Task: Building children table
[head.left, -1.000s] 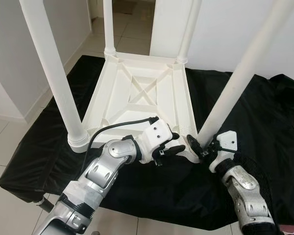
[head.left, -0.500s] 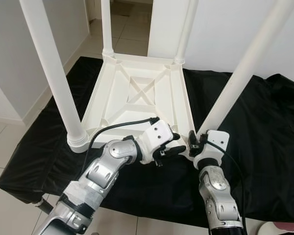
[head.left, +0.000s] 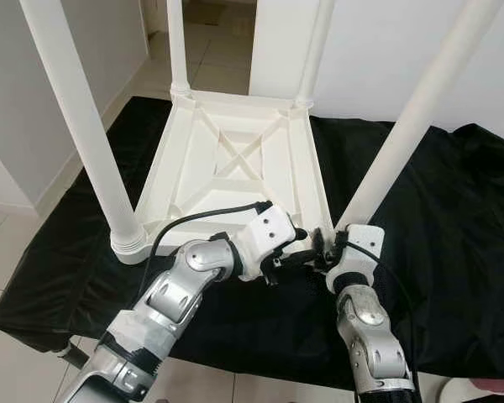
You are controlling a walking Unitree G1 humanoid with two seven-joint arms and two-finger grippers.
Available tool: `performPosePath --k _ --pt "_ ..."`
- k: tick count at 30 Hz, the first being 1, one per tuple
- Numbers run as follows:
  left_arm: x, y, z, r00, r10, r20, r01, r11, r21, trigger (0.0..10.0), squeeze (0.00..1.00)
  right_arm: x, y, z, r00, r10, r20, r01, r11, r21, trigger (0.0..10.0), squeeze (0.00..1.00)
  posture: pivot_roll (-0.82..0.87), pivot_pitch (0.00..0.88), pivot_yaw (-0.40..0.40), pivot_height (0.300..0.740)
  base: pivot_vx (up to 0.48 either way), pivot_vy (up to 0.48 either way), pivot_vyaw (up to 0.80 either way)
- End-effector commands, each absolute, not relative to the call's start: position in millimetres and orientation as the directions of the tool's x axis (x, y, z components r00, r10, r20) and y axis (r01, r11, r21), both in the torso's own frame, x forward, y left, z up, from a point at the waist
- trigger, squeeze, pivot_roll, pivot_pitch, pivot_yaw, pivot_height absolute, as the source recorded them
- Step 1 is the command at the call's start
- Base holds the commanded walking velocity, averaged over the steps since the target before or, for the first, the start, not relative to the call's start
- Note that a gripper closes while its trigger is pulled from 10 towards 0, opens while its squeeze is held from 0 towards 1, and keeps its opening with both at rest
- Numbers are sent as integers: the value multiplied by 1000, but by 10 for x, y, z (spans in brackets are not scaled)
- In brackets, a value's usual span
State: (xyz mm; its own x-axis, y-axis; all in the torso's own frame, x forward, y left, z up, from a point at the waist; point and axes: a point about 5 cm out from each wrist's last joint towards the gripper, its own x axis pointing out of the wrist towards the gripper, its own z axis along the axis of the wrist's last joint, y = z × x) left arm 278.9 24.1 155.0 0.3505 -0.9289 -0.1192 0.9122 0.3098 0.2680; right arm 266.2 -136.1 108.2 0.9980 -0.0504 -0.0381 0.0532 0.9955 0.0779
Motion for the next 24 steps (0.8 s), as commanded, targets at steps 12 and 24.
performPosePath --k 12,24 --pt "2778 259 1529 353 -928 -121 905 306 296 10000 0 2551 -1649 1066 991 124 59 -128 990 61 10000 0 -92 0 -53 740 0 0 0" --pt "2730 344 1494 324 -935 -146 921 277 274 10000 0 2606 -1835 1177 926 367 84 -362 929 -72 10000 0 -89 0 -61 740 0 0 0"
